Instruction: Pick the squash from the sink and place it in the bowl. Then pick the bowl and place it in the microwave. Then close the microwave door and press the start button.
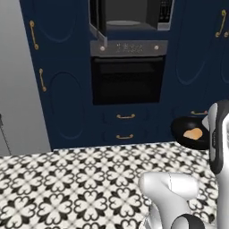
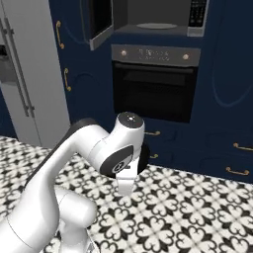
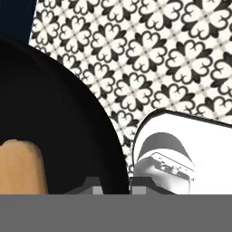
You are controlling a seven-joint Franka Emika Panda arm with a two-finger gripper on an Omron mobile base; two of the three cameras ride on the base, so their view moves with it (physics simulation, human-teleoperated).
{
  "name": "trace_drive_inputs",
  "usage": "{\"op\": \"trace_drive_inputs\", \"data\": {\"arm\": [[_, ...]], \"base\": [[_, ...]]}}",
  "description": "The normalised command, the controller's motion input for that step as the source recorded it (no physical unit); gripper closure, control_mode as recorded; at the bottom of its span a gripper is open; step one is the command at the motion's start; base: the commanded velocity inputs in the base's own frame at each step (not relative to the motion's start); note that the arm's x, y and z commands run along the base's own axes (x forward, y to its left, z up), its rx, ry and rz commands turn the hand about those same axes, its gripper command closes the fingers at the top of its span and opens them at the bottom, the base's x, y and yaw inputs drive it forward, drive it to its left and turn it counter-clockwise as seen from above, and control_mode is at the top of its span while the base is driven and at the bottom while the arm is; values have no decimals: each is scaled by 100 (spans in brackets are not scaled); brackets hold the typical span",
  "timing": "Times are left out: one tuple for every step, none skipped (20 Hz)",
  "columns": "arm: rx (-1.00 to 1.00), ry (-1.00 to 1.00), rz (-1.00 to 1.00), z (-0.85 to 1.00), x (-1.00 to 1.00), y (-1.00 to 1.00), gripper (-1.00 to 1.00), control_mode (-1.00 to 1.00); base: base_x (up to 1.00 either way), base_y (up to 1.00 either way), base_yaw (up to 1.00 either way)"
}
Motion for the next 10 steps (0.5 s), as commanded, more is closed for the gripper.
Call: {"op": "trace_drive_inputs", "data": {"arm": [[0, 0, 0, 0, 0, 0, 100, 100], [0, 0, 0, 0, 0, 0, 100, 100], [0, 0, 0, 0, 0, 0, 100, 100], [0, 0, 0, 0, 0, 0, 100, 100], [0, 0, 0, 0, 0, 0, 100, 100], [0, 0, 0, 0, 0, 0, 100, 100], [0, 0, 0, 0, 0, 0, 100, 100], [0, 0, 0, 0, 0, 0, 100, 100], [0, 0, 0, 0, 0, 0, 100, 100], [0, 0, 0, 0, 0, 0, 100, 100]], "base": [[100, 0, 5], [100, 0, 5], [100, 0, 6], [100, 0, 5], [100, 0, 5], [100, 0, 6], [100, 0, 7], [100, 0, 5], [100, 0, 5], [100, 0, 6]]}}
